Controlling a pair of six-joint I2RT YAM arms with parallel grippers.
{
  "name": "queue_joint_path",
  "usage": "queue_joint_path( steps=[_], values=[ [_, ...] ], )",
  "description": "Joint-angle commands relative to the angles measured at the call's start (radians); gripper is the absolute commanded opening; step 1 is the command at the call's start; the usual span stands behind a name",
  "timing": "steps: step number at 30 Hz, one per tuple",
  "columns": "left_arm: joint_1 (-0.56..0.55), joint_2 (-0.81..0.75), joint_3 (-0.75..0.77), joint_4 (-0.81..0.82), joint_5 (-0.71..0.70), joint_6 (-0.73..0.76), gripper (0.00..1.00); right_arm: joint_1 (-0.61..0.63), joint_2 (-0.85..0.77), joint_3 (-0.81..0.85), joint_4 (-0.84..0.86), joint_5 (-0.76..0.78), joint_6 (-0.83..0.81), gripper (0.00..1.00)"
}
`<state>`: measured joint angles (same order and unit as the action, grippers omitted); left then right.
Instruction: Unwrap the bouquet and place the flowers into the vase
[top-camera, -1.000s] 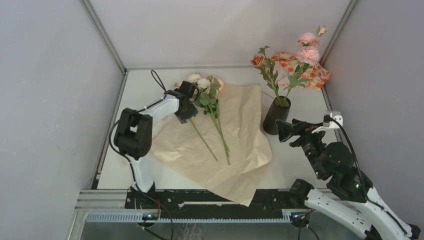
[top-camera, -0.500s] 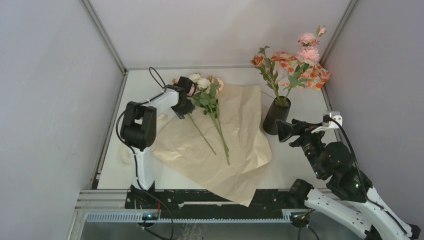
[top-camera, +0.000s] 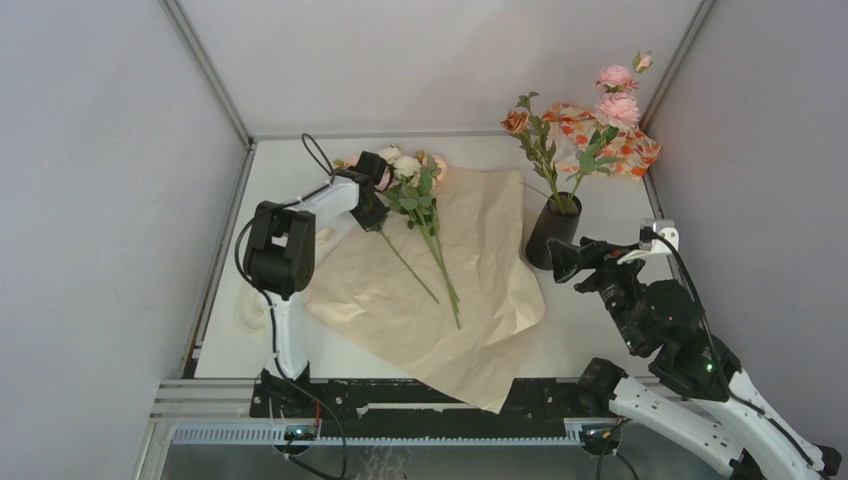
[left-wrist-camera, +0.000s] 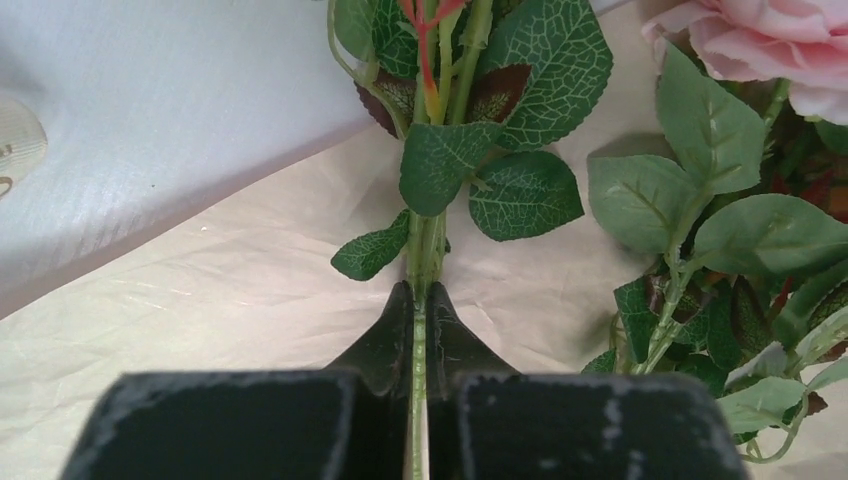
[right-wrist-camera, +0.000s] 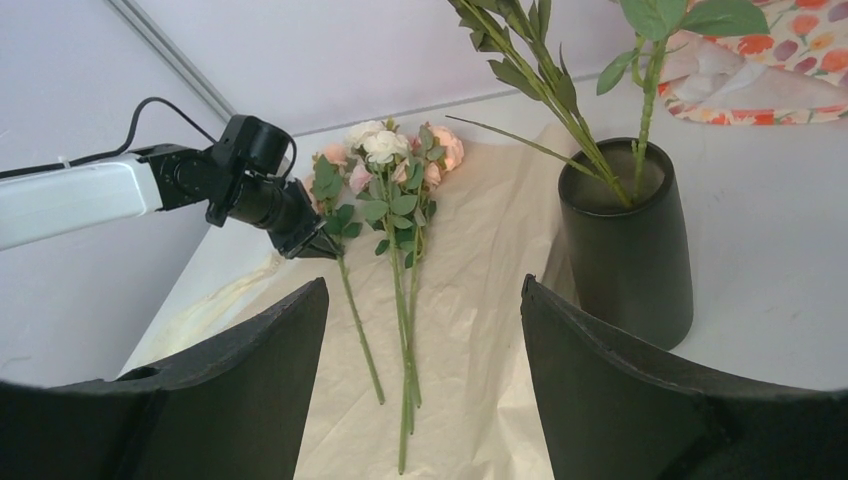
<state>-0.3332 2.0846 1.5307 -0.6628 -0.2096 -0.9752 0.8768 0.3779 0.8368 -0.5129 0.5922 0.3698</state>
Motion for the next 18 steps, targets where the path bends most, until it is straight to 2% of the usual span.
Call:
queue_joint_path(
  steps=[1,10,18],
  values=[
    [0.003,-0.051,-0.003,0.007,-0.027,0.032,0.00,0.005,0.024,0.002,0.044,-0.013,0.016,0.79],
    [-0.028,-0.337,-0.023,0.020,-0.147,0.121,0.00,0.006,0.028,-0.004,0.052,-0.016,0.016,0.79],
    [-0.176,-0.565,0.084,0.076,-0.283,0.322,0.00,0.006,0.014,-0.019,0.052,-0.011,0.030,0.80]
  ],
)
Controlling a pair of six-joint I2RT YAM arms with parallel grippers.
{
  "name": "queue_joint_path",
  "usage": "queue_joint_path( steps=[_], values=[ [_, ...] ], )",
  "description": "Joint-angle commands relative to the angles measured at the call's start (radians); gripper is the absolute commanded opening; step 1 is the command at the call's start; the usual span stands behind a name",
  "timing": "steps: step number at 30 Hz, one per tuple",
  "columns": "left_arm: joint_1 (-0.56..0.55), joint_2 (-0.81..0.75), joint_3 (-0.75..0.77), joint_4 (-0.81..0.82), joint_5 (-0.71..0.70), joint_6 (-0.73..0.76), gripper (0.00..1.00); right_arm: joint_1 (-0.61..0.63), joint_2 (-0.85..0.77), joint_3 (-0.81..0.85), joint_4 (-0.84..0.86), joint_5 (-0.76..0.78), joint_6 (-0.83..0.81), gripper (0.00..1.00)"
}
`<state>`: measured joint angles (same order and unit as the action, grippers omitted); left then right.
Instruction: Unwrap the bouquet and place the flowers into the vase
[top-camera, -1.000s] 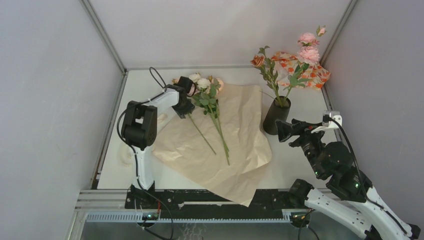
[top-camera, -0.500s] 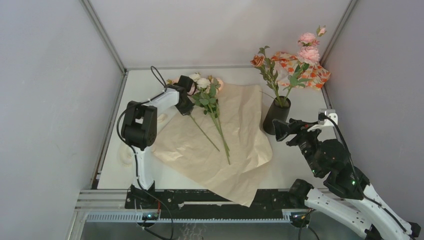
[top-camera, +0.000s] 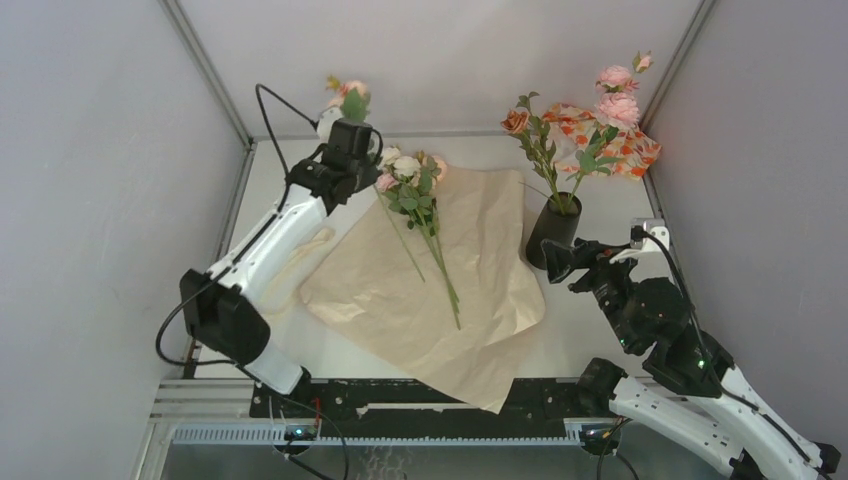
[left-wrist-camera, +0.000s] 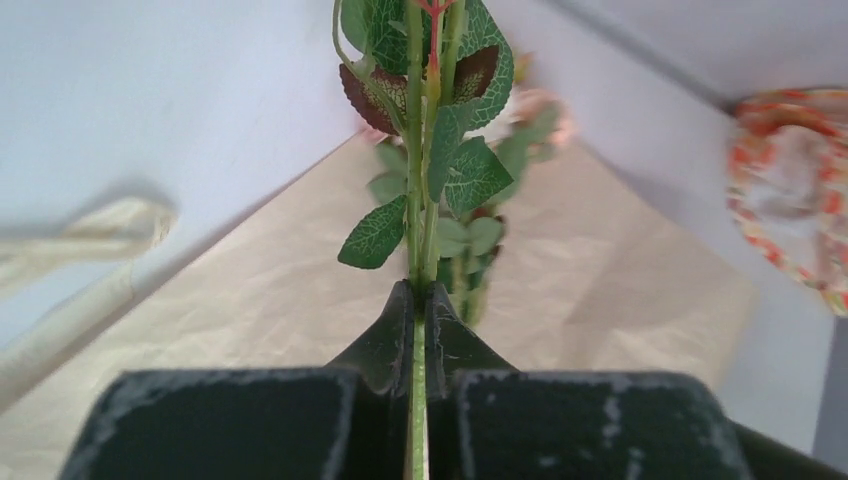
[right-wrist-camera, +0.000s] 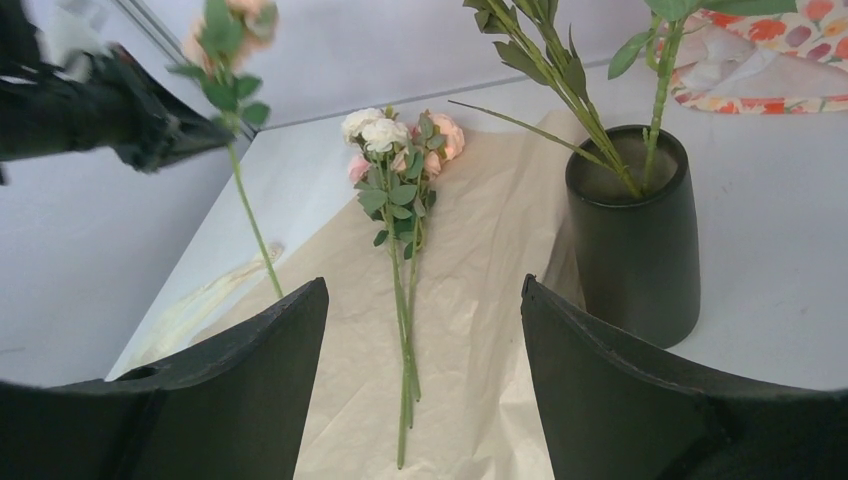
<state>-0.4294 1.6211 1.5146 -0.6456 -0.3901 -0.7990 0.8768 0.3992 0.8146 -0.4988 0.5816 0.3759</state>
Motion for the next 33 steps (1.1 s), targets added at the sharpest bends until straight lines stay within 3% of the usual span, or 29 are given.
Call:
queue_joint_path(
  steps=[1,4,8,17,24,33],
  values=[
    [-0.105,-0.118,0.128,0.068,-0.124,0.177,0.00,0.006,-0.010,0.003,0.037,0.002,0.025,0.80],
    [-0.210,-0.189,0.132,0.177,-0.188,0.292,0.00,0.005,-0.015,0.003,0.030,0.022,0.026,0.80],
    [-0.332,-0.300,0.054,0.446,-0.217,0.443,0.00,0.007,-0.037,-0.009,0.026,0.036,0.031,0.80],
    [-0.547,-0.370,-0.040,0.989,-0.221,0.723,0.00,0.006,-0.092,-0.016,-0.033,0.082,0.053,0.80],
    [-0.570,-0.226,0.051,1.123,-0.132,0.689,0.00,0.006,-0.133,-0.023,-0.048,0.112,0.056,0.79],
    [-0.588,0.055,0.336,1.169,-0.101,0.719,0.00,0.004,-0.163,-0.023,-0.059,0.156,0.054,0.80]
  ],
)
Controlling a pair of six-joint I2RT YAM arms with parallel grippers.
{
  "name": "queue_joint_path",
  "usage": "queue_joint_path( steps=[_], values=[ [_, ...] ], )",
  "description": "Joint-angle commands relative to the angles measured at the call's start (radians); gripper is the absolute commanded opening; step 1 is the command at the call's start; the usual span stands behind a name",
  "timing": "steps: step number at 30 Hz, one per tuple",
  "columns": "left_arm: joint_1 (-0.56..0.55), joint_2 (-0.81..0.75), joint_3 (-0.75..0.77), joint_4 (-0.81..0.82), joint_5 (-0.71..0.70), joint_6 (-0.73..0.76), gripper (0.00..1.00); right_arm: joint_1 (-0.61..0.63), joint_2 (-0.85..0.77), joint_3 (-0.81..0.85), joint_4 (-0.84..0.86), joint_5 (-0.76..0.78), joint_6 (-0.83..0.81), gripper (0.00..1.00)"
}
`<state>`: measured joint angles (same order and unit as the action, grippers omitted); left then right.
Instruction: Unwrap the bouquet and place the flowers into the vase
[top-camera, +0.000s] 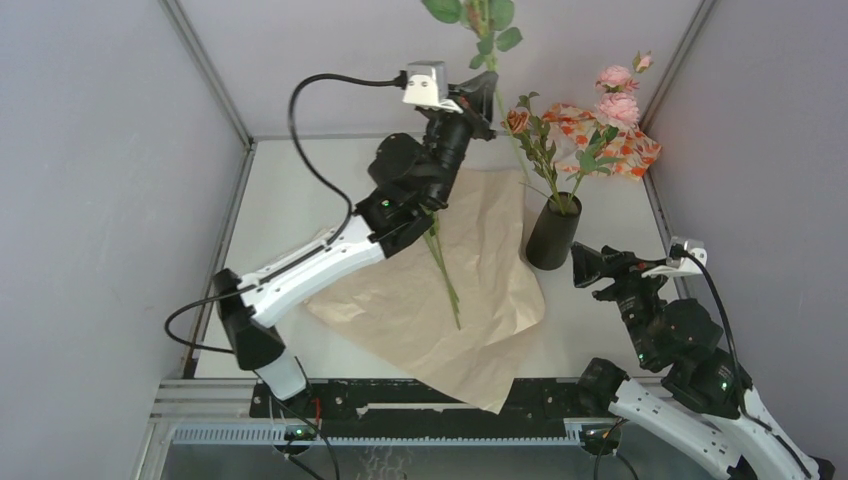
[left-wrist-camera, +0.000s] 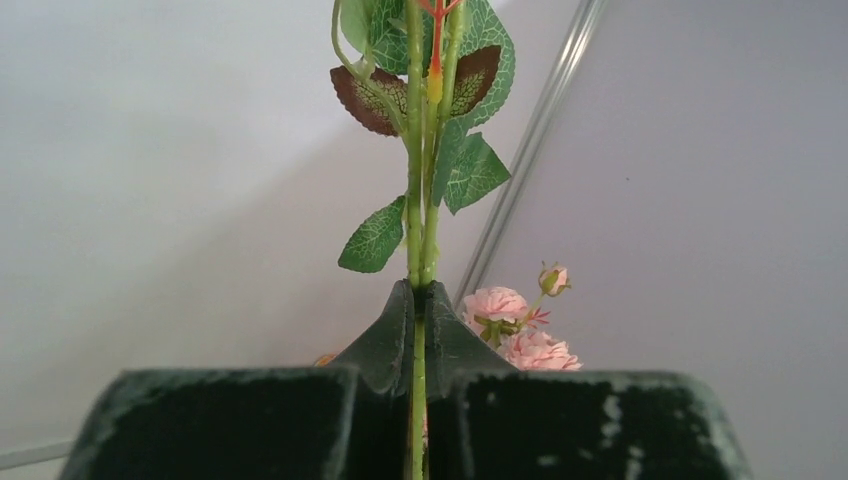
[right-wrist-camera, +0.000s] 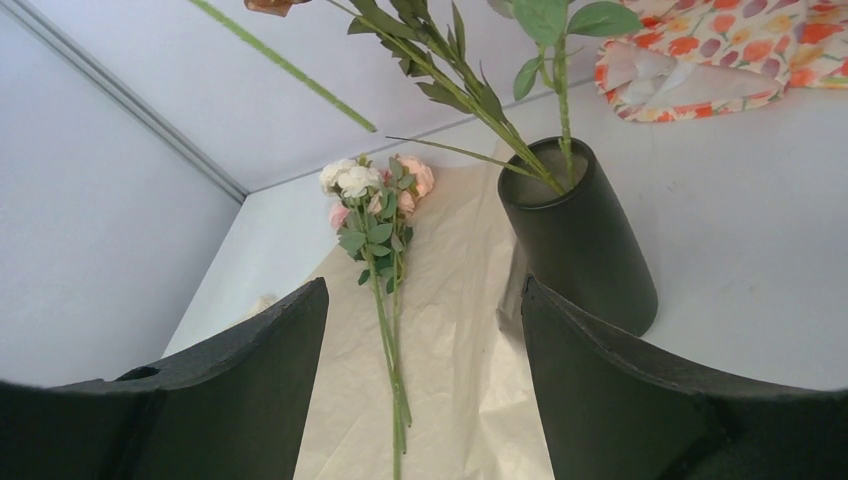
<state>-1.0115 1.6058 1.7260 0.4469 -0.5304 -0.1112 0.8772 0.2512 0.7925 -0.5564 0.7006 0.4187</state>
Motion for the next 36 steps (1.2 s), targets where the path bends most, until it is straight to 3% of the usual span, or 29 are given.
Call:
queue_joint_path(
  steps=[1,18,36],
  values=[
    [-0.007,0.092,0.147,0.076,0.044,0.030,0.00,0.004,-0.018,-0.001,-0.003,0.043,0.010,0.80],
    [-0.006,0.296,0.226,0.141,0.081,-0.141,0.00,0.005,-0.037,-0.001,0.006,0.067,-0.015,0.81],
    [-0.007,0.325,0.059,0.099,0.021,-0.208,0.00,0.005,-0.061,-0.001,-0.023,0.085,0.001,0.80]
  ],
)
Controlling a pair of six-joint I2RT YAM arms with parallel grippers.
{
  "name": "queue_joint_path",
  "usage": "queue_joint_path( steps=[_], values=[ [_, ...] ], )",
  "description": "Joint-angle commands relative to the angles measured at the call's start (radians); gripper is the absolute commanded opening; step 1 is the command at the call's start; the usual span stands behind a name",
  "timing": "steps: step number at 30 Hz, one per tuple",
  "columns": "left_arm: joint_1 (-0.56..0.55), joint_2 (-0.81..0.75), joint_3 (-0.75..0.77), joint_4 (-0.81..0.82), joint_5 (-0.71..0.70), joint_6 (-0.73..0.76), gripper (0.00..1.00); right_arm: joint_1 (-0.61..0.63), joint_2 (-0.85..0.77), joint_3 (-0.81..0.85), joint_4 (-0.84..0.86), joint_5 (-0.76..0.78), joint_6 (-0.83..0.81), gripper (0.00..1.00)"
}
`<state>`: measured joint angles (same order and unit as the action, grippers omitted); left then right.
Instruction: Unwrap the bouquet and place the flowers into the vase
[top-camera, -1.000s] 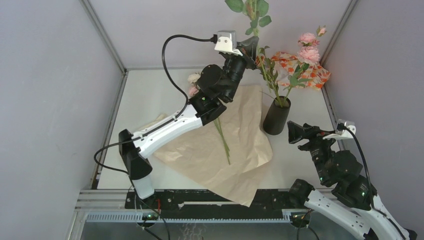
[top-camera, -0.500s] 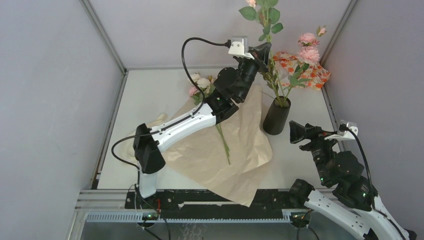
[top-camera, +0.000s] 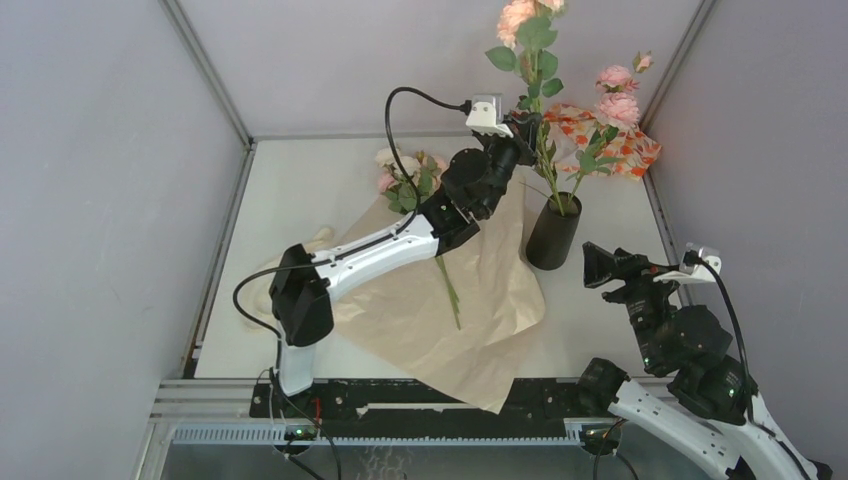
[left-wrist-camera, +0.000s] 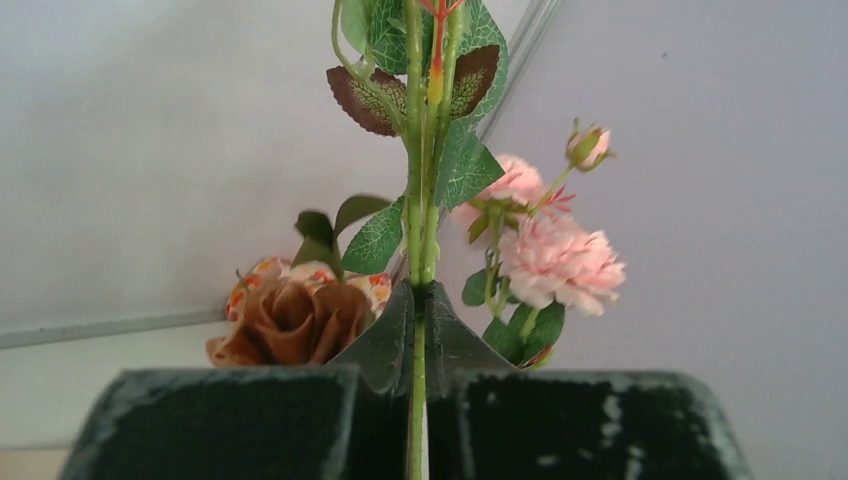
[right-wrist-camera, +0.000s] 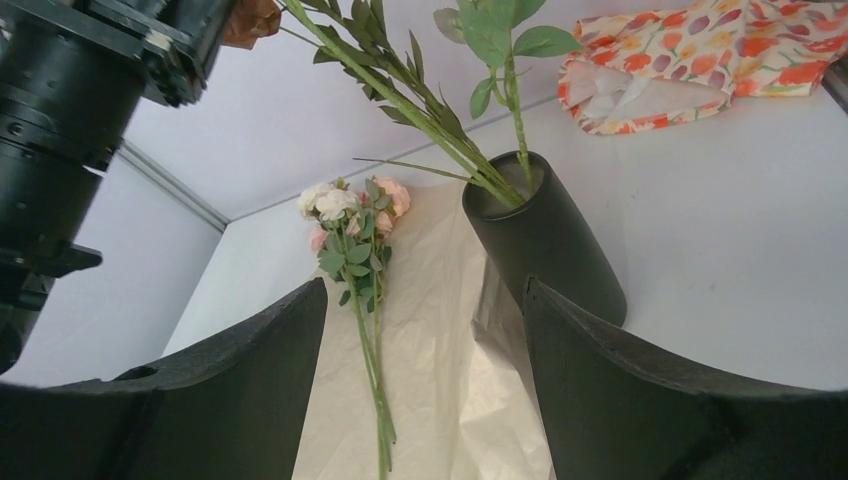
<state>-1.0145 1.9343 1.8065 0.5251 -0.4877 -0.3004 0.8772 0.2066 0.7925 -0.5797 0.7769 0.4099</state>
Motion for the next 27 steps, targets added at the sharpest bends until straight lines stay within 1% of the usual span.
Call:
queue_joint_path(
  steps=[1,11,22,25,27],
  values=[
    [-0.004,-0.001,-0.031,0.016,-0.024,-0.018,0.00,0.005,-0.018,-0.001,0.000,0.011,0.010,0.80],
    [-0.021,0.018,-0.090,-0.007,-0.018,-0.006,0.00,0.004,-0.015,-0.006,0.003,0.010,0.012,0.80],
    [-0.049,-0.013,-0.160,-0.033,0.007,-0.007,0.00,0.004,-0.007,-0.022,0.013,-0.004,0.028,0.80],
    [-0.060,-0.020,-0.167,-0.046,0.012,-0.005,0.02,0.005,-0.007,-0.033,0.018,-0.009,0.037,0.80],
    [-0.069,-0.028,-0.170,-0.058,0.017,0.000,0.07,0.004,-0.006,-0.035,0.018,-0.013,0.043,0.80]
  ],
)
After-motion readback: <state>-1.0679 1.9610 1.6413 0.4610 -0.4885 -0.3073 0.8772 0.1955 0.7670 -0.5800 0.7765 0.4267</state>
